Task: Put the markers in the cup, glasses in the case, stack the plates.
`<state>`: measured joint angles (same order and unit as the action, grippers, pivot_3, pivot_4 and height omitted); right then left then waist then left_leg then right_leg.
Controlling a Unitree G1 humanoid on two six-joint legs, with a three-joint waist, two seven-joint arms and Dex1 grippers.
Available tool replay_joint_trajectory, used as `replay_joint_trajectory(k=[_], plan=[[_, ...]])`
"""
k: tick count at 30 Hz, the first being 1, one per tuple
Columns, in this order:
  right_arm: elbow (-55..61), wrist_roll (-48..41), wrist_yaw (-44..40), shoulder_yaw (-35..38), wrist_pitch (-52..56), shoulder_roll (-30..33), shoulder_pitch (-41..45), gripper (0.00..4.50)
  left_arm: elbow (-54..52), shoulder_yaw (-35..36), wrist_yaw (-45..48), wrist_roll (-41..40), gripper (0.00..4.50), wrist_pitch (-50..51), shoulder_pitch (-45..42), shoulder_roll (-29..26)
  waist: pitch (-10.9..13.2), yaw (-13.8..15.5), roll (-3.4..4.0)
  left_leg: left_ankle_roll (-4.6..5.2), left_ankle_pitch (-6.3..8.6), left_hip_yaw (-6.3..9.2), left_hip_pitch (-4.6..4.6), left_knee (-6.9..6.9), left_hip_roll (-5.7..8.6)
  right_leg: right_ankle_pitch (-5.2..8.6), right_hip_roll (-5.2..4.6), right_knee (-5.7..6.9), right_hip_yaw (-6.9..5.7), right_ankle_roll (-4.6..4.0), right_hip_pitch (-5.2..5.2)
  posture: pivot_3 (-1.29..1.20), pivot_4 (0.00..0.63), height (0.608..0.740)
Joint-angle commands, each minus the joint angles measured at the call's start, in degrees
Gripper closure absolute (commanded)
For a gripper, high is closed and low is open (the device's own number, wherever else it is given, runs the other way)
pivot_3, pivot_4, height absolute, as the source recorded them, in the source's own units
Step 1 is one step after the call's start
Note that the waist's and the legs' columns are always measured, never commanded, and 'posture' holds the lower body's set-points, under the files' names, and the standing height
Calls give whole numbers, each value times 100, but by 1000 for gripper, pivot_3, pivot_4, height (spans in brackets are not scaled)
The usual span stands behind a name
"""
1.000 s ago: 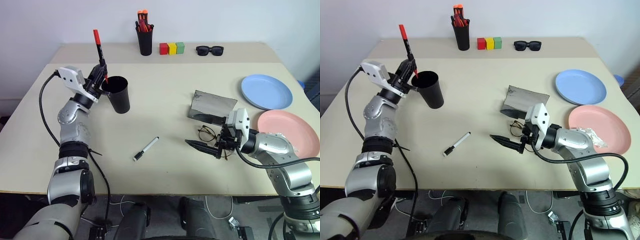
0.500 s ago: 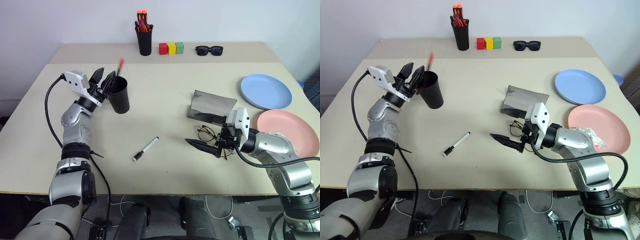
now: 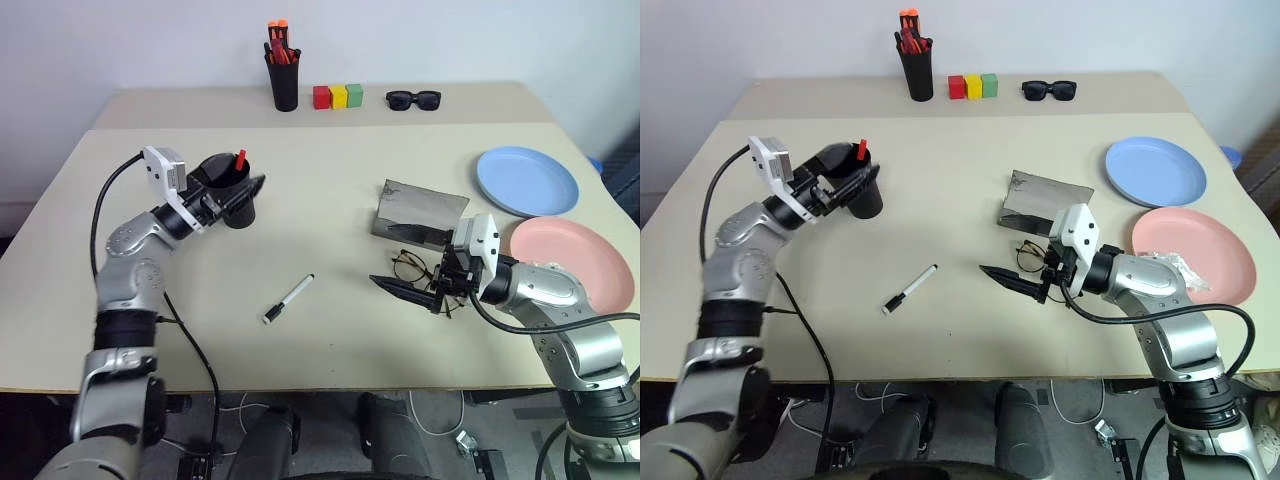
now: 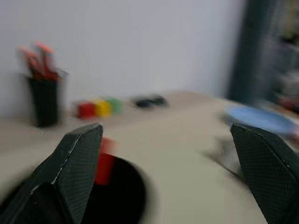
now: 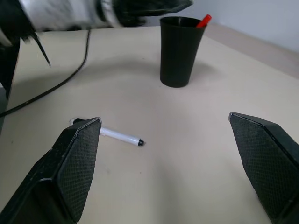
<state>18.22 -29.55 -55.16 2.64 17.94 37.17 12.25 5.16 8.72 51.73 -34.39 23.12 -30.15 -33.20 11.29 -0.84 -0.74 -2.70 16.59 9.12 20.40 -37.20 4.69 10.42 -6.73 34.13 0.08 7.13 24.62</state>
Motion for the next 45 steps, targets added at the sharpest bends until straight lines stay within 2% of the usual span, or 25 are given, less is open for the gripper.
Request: replay_joint_trajectory(k=[1, 6, 10, 12, 15, 19, 25, 28, 30, 34, 35, 40, 45], plan=[[23, -36, -57, 124, -132, 11, 38, 0, -1330, -91, -329, -487, 41, 1635, 189, -575, 0, -6, 1, 0, 0, 0, -1, 0, -2, 0, 3, 0, 1, 0, 0, 0, 150, 740], [-72, 49, -50, 28, -229, -89, 94, 0, -2397, -462, -1027, -771, 41, 3473, 254, -943, -1, 18, 2, 0, 0, -1, -3, -2, -5, 2, 5, 1, 2, 2, -2, 0, 150, 740], [-84, 81, -28, -18, -270, -141, 122, 0, -2746, -1017, -1529, -723, 41, 4712, 235, -1001, -1, 10, 2, 0, 0, -2, -3, -1, -3, 1, 5, 1, 4, 1, -3, 0, 150, 740], [-75, 96, -22, -21, -295, -157, 93, 0, -2810, -973, -1848, -905, 41, 5559, 176, -730, -1, 6, 2, 0, 0, -2, -3, 0, -3, 2, 6, 1, 4, 0, -2, 0, 150, 740], [-62, 131, -6, -33, -328, -189, 56, 0, -3056, -1211, -2296, -761, 41, 6399, 132, -573, 0, 6, 2, 0, 0, -1, -3, 0, -3, 2, 7, 1, 3, 1, -2, 0, 150, 740], [-47, 165, 38, -55, -343, -247, 53, 0, -3267, -1190, -2423, -900, 41, 6881, -29, -282, -1, 21, 2, -1, 0, -1, -2, -1, -3, 2, 7, 1, 4, 0, -2, 0, 150, 740], [-105, 230, 39, -27, -424, -260, 45, 0, -3315, -1572, -2464, -936, 41, 6938, -88, -492, -1, 11, 2, -2, 0, -2, -3, 1, -3, 2, 6, 0, 5, -1, -2, 0, 150, 740], [-136, 251, 64, -35, -458, -267, 74, 0, -3391, -1816, -2415, -942, 909, 6938, -127, -684, -1, 15, 2, -2, 0, -3, -3, 1, -3, 2, 6, 0, 6, 0, -2, 0, 150, 740], [-141, 250, 74, -40, -469, -267, 86, 0, -3399, -1888, -2419, -948, 1813, 6938, -128, -696, -1, 13, 2, -2, 0, -4, -3, 1, -3, 2, 6, -1, 7, 0, -2, 0, 150, 740], [-163, 267, 98, -45, -518, -268, 81, 0, -3399, -1966, -2414, -949, 4220, 6938, -112, -742, -1, 17, 2, -2, 0, -5, -2, 1, -3, 2, 6, -2, 9, -1, -2, 0, 150, 740], [-168, 276, 98, -49, -530, -266, 81, 0, -3393, -1968, -2406, -945, 4463, 6938, -118, -742, -2, 17, 3, -2, 0, -5, -3, 1, -3, 2, 6, -2, 9, -1, -2, 0, 150, 740], [-189, 296, 106, -57, -552, -283, 107, 0, -3104, -1861, -2376, -590, 4488, 6199, -266, -609, -2, 25, 3, -2, 0, -6, -3, 0, -2, 2, 6, -2, 11, 0, -2, 0, 150, 740], [-224, 298, 96, -26, -548, -284, 142, 0, -2028, -1134, -2273, 31, 4488, 3806, -616, 64, 0, 41, -1, -4, -2, -6, 2, -4, -2, 1, 5, -3, 11, -1, -2, 0, 150, 740]])
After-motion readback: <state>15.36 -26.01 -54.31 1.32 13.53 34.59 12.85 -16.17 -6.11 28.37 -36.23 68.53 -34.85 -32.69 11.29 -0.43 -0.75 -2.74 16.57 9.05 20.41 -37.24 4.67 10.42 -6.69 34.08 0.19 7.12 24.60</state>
